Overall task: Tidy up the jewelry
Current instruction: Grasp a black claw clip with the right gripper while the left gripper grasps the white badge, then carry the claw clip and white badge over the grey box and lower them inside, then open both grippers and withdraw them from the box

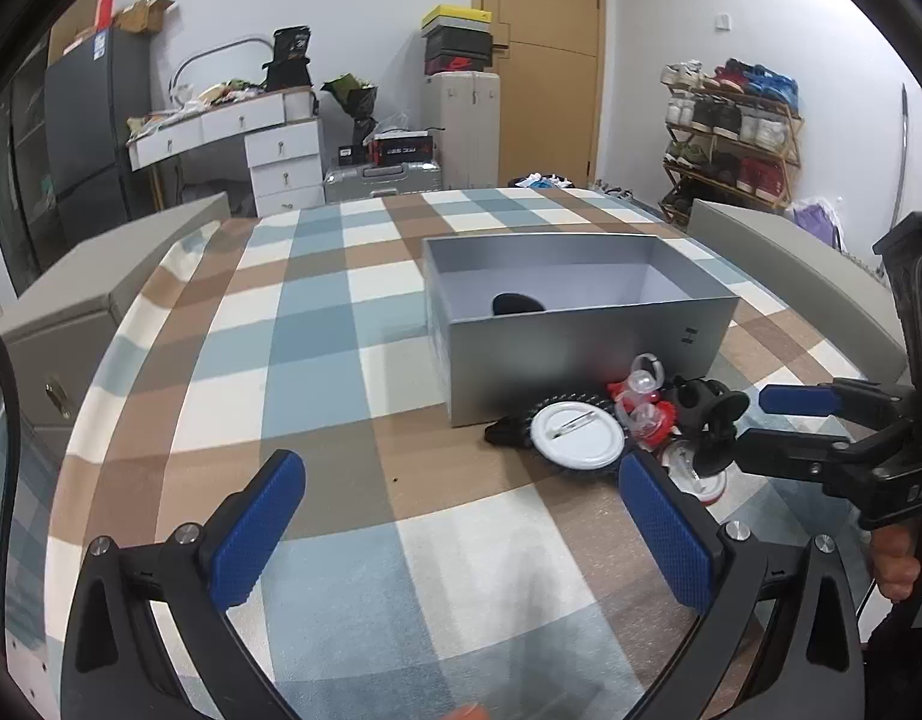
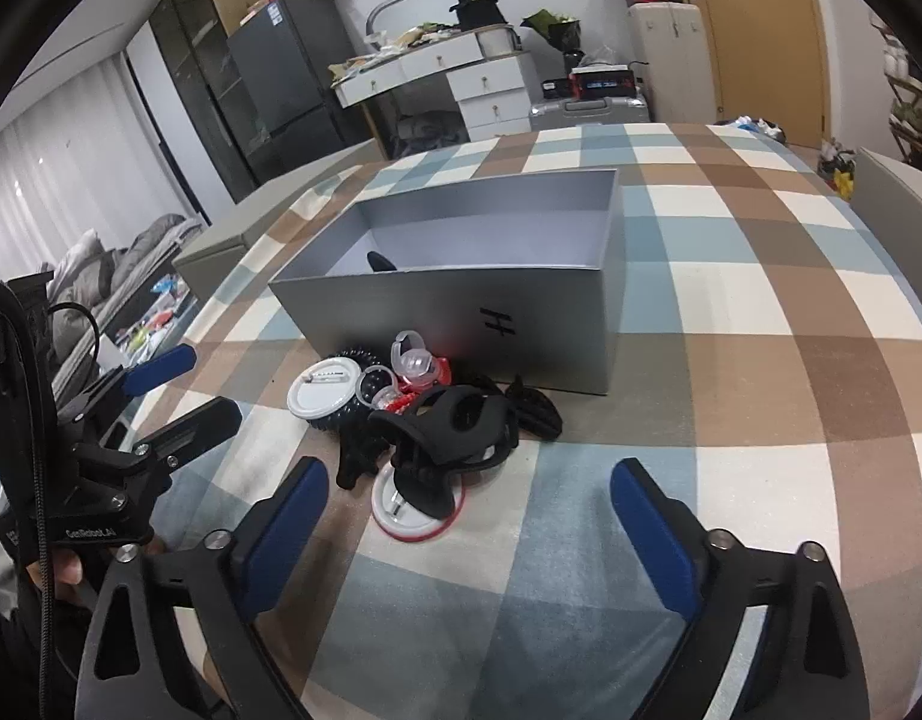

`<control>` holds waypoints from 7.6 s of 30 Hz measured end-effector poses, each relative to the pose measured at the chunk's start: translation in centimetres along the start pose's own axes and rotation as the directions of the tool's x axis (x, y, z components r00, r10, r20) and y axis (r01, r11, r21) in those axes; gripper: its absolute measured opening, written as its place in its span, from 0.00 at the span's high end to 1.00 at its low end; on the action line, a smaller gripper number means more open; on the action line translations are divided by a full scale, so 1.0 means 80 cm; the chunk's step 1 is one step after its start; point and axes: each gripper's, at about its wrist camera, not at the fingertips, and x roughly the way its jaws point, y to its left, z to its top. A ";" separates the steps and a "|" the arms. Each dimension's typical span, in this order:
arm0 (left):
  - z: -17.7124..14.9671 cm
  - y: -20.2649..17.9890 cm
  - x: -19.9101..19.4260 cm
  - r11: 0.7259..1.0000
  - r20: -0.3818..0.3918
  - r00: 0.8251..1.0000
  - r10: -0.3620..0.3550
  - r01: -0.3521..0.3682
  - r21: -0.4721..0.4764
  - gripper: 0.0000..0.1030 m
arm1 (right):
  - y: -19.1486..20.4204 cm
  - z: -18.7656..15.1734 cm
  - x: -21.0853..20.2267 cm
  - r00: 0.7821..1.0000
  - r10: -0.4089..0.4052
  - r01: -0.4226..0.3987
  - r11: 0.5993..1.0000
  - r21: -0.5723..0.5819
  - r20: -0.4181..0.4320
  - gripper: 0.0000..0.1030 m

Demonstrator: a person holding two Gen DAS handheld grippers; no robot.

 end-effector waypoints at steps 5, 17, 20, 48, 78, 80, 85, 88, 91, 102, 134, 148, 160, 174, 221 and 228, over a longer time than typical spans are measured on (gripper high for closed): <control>-0.004 0.009 0.004 0.999 -0.021 1.000 -0.016 0.015 -0.035 0.01 | 0.007 0.003 0.013 0.999 0.018 -0.018 1.000 -0.010 -0.027 0.32; -0.009 0.005 0.001 1.000 -0.023 1.000 -0.019 0.019 -0.021 0.01 | 0.008 0.003 0.011 1.000 0.027 -0.028 0.999 -0.016 -0.008 0.57; -0.008 0.011 0.003 0.998 -0.034 0.999 -0.029 0.028 -0.053 0.01 | 0.009 0.000 -0.008 0.998 0.057 -0.056 0.998 -0.030 0.026 0.57; -0.010 -0.030 0.026 0.991 -0.207 0.976 -0.070 0.091 0.094 0.38 | -0.020 -0.001 -0.042 0.990 0.070 -0.073 0.997 0.020 0.121 0.57; -0.004 -0.027 0.010 0.991 -0.102 0.991 -0.088 0.097 0.089 0.64 | -0.018 -0.004 -0.041 0.989 0.079 -0.081 0.997 0.014 0.121 0.57; -0.003 -0.026 0.010 0.992 -0.093 0.992 -0.085 0.093 0.087 0.64 | -0.017 -0.003 -0.040 0.990 0.079 -0.081 0.997 0.013 0.119 0.57; -0.003 -0.025 0.010 0.992 -0.086 0.993 -0.081 0.088 0.088 0.64 | -0.017 -0.003 -0.039 0.990 0.079 -0.081 0.997 0.014 0.119 0.57; -0.002 -0.024 0.008 0.993 -0.078 0.994 -0.080 0.087 0.084 0.64 | -0.017 -0.003 -0.040 0.989 0.080 -0.082 0.997 0.013 0.125 0.57; 0.001 -0.021 0.006 0.994 -0.065 0.995 -0.081 0.085 0.075 0.64 | -0.018 -0.001 -0.042 0.988 0.082 -0.085 0.996 0.015 0.133 0.57; 0.053 -0.004 -0.001 0.997 0.040 0.996 -0.079 0.079 0.003 0.64 | -0.015 0.062 -0.061 0.970 0.129 -0.136 0.991 0.020 0.207 0.57; 0.076 -0.016 0.053 0.999 0.035 0.999 -0.021 0.020 0.031 0.64 | -0.030 0.103 0.014 0.988 0.089 -0.101 0.991 0.089 0.126 0.57; 0.073 -0.028 0.056 0.998 0.037 0.999 -0.003 0.001 0.066 0.64 | -0.026 0.104 0.021 0.991 0.083 -0.091 0.993 0.078 0.109 0.57; 0.070 -0.032 0.058 0.996 0.029 1.000 0.008 -0.011 0.086 0.64 | -0.025 0.103 0.022 0.993 0.053 -0.060 0.996 0.064 0.105 0.56; 0.068 -0.036 0.057 0.996 -0.018 0.999 -0.031 0.032 0.083 0.64 | -0.037 0.110 0.027 0.992 0.082 -0.089 0.993 0.073 0.096 0.58; -0.005 -0.014 -0.002 1.000 -0.034 0.999 -0.007 0.008 0.030 0.01 | -0.020 0.018 -0.014 0.996 -0.083 0.083 0.996 -0.045 0.013 0.00; -0.010 -0.012 0.001 0.999 -0.052 0.999 0.004 -0.002 0.039 0.01 | -0.006 0.008 -0.003 0.997 -0.079 0.077 0.993 -0.093 -0.024 0.00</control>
